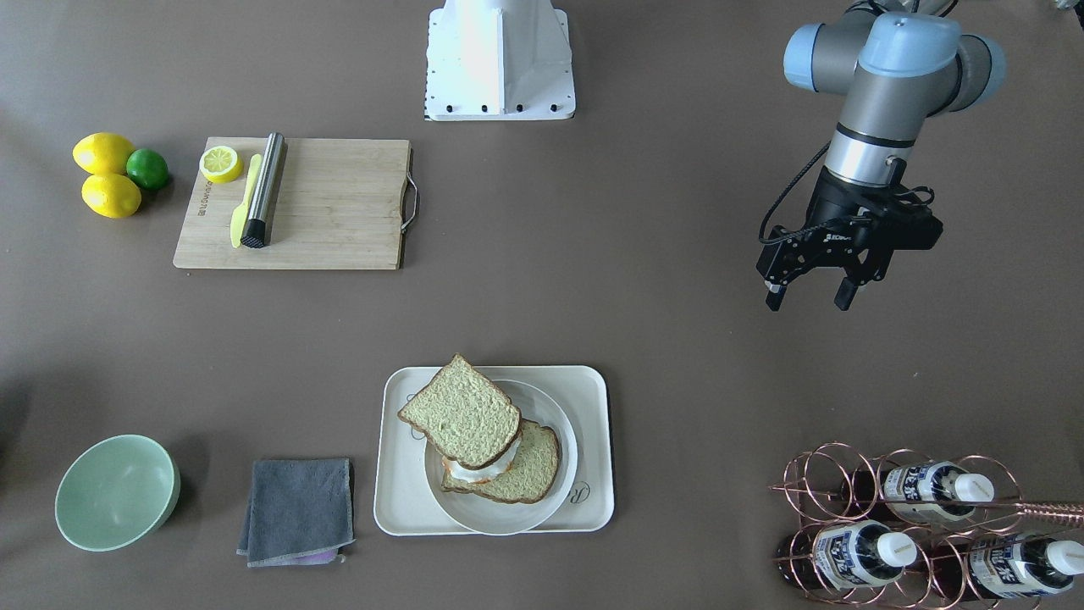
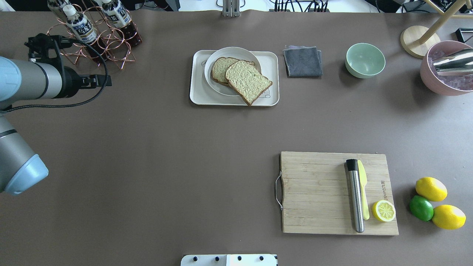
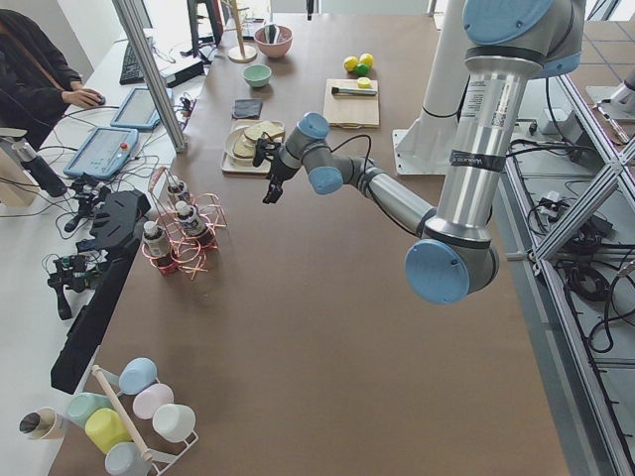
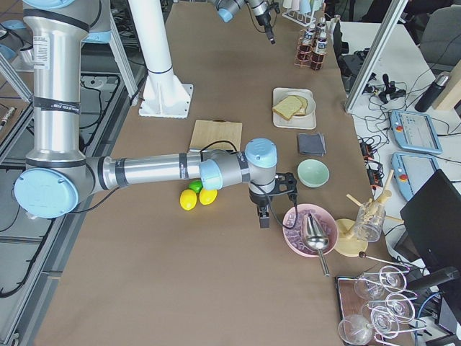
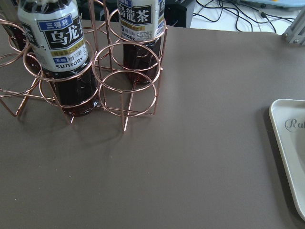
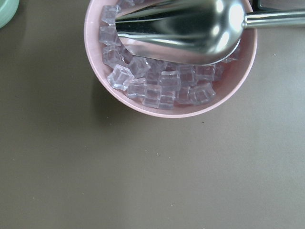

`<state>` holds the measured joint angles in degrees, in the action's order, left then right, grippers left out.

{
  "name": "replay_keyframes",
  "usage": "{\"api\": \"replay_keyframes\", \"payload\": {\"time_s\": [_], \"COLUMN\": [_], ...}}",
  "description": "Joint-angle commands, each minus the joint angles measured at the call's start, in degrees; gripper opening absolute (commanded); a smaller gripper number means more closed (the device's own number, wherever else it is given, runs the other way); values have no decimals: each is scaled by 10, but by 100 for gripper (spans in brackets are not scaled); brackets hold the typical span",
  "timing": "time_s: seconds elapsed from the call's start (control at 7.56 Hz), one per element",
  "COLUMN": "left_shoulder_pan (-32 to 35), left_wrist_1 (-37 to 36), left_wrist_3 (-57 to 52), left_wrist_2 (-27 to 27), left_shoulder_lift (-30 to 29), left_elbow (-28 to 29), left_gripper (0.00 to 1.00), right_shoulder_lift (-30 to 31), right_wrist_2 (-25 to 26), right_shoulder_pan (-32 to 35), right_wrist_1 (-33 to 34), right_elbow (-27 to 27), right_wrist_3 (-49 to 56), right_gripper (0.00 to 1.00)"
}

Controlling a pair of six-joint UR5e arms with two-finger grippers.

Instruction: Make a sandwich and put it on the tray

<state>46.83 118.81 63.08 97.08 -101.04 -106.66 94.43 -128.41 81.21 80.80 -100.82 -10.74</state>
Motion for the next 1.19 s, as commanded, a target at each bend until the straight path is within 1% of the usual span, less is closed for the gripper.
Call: {"api": "replay_keyframes", "payload": {"time_s": [0.0,0.13,0.26,0.4,0.53,0.66,0.79,0.93,1.06], "left_shoulder_pan": [128,202,255,289,326,360,401,431,458], "left_wrist_1": [-5,-6,-13,-17,-20,-49,-106,-185,-250], "left_wrist_3": [-96,-239,-354,-429,-495,-548,-603,-654,-729], "left_wrist_2": [236,343,379,379,379,387,410,409,402], "left_shoulder_lift": [36,51,52,52,65,75,74,71,71], "left_elbow": [28,72,125,171,196,194,190,181,162], "left_gripper": [98,98,98,98,98,98,98,98,98], "right_shoulder_lift": [42,47,53,62,68,68,67,66,67], "right_wrist_2": [-19,-19,-19,-19,-25,-31,-31,-31,-33], "right_shoulder_pan": [66,76,82,84,85,85,85,85,85], "right_wrist_1": [15,23,27,26,25,27,26,26,26], "right_elbow": [4,4,5,5,5,6,5,5,4], "right_wrist_3": [102,120,132,133,133,129,126,125,125], "right_gripper": [100,100,100,100,100,100,100,100,100]}}
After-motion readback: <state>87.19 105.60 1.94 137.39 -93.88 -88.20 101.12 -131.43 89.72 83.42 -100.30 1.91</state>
